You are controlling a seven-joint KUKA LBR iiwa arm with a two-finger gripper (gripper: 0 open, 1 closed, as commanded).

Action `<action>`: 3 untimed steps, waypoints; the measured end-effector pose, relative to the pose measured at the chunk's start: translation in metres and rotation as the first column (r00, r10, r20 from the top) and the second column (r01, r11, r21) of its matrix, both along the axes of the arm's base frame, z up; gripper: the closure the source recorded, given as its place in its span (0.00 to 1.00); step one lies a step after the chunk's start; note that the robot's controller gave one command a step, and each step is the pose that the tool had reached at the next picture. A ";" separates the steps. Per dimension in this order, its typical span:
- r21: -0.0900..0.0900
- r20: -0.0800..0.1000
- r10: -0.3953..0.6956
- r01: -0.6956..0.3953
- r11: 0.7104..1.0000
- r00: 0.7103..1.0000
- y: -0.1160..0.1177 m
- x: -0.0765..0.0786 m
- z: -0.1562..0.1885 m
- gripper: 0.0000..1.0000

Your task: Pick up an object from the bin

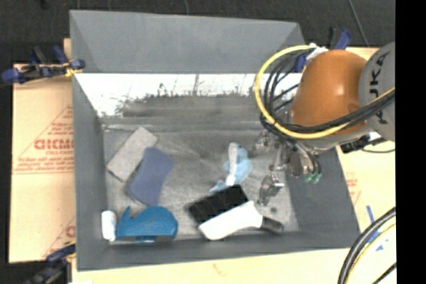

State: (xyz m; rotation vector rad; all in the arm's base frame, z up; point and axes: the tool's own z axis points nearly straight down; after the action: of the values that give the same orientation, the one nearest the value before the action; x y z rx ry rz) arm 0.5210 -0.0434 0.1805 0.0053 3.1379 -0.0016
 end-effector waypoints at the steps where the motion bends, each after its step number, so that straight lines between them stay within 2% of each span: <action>1: -0.001 0.003 0.095 -0.095 0.995 0.995 0.007 -0.011 -0.043 0.00; 2: 0.001 -0.006 0.138 -0.138 0.990 0.990 0.009 -0.019 -0.073 0.00; 3: 0.000 -0.001 0.284 -0.284 0.959 0.959 0.022 0.010 -0.058 0.00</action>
Offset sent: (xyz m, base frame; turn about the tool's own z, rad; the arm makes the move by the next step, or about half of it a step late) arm -0.0284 0.0153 -0.0315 -0.1973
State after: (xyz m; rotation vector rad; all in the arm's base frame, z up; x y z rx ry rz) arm 0.5306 -0.0213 0.1230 -0.4456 3.1072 -0.0015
